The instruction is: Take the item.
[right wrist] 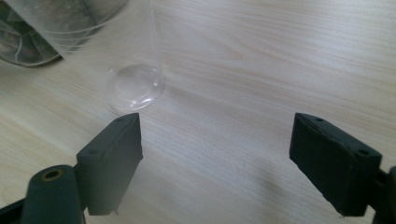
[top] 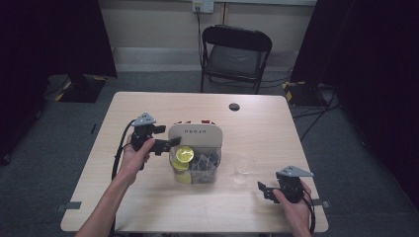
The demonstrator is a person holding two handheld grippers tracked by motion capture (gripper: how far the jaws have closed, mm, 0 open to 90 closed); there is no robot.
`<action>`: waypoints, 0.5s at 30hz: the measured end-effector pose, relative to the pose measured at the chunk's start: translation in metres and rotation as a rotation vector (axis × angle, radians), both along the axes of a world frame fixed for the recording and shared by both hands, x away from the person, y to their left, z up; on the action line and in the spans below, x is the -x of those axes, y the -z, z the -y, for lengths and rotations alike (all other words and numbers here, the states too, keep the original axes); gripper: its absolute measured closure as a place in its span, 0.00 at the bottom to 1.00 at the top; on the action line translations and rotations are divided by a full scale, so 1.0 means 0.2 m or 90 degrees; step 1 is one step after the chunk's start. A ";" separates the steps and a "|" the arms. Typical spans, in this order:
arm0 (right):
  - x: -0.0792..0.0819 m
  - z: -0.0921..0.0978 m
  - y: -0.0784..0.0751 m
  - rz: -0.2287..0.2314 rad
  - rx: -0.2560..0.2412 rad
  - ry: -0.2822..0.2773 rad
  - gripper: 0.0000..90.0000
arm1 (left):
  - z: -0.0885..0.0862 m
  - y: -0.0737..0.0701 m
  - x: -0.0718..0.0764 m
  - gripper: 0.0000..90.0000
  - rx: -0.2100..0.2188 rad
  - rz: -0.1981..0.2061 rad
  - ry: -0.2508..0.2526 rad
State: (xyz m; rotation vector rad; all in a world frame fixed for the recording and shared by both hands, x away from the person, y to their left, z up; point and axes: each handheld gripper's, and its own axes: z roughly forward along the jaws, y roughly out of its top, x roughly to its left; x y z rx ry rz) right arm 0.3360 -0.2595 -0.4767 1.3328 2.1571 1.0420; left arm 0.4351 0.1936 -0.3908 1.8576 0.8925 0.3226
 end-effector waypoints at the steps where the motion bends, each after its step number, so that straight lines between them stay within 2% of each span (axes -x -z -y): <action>1: 0.01 -0.01 -0.01 0.004 0.001 -0.004 0.20 | 0.00 0.00 0.00 0.18 0.000 0.000 0.000; 9: 0.05 -0.04 -0.08 0.019 -0.026 -0.039 0.25 | -0.01 0.00 0.00 0.19 0.002 -0.003 0.001; 10: 0.07 -0.06 -0.11 0.022 -0.036 -0.052 0.27 | -0.01 0.00 0.00 0.18 0.002 -0.006 0.000; 15: 0.09 -0.08 -0.18 0.036 -0.055 -0.070 0.30 | -0.01 0.00 0.00 0.18 0.003 -0.008 0.001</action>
